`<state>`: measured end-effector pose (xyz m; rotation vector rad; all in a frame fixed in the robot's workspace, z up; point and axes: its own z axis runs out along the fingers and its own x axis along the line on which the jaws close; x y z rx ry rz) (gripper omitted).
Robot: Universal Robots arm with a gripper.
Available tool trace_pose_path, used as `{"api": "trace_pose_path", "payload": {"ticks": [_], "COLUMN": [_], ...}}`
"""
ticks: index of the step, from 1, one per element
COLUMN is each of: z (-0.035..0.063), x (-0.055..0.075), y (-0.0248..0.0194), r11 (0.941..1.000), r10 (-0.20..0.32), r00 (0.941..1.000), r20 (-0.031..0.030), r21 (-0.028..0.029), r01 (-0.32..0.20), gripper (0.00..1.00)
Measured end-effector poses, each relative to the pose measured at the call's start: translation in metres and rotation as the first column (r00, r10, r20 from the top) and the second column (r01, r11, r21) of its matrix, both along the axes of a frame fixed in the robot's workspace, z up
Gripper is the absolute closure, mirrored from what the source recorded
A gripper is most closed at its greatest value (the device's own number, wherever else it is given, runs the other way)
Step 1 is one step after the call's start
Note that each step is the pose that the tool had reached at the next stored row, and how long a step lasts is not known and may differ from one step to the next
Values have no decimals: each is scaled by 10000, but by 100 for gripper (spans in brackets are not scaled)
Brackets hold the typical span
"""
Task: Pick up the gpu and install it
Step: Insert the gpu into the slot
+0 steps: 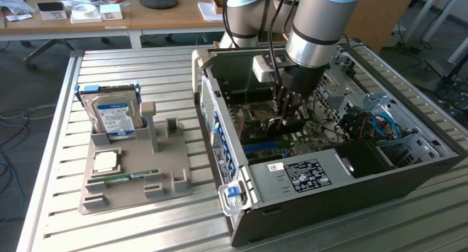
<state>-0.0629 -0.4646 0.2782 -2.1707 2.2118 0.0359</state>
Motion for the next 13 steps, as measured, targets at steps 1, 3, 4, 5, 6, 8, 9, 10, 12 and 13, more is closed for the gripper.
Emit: {"api": "trace_pose_path", "payload": {"ticks": [1, 3, 4, 5, 6, 8, 9, 10, 12, 13], "z": [-5, -6, -5, -7, -8, -10, -11, -11, -11, -11], "x": [-1, -1, -1, -2, -6, -17, -24, -31, -42, -46], "y": [0, 0, 0, 0, 0, 0, 1, 1, 0, 1], "r11": [10000, 10000, 10000, 10000, 10000, 10000, 10000, 10000, 10000, 10000], "r10": [2, 3, 3, 1, -1, 1, 1, 1, 1, 2], "r00": [10000, 10000, 10000, 10000, 10000, 10000, 10000, 10000, 10000, 10000], "r20": [0, -1, -1, -1, 0, 1, 1, 1, 0, 0], "r21": [-1, -3, -3, -2, -1, 1, 1, 1, -1, -2], "r01": [-2, -3, -3, -1, 1, -1, -1, -1, -1, -2], "gripper": [73, 73, 73, 73, 73, 73, 73, 73, 73, 73]}}
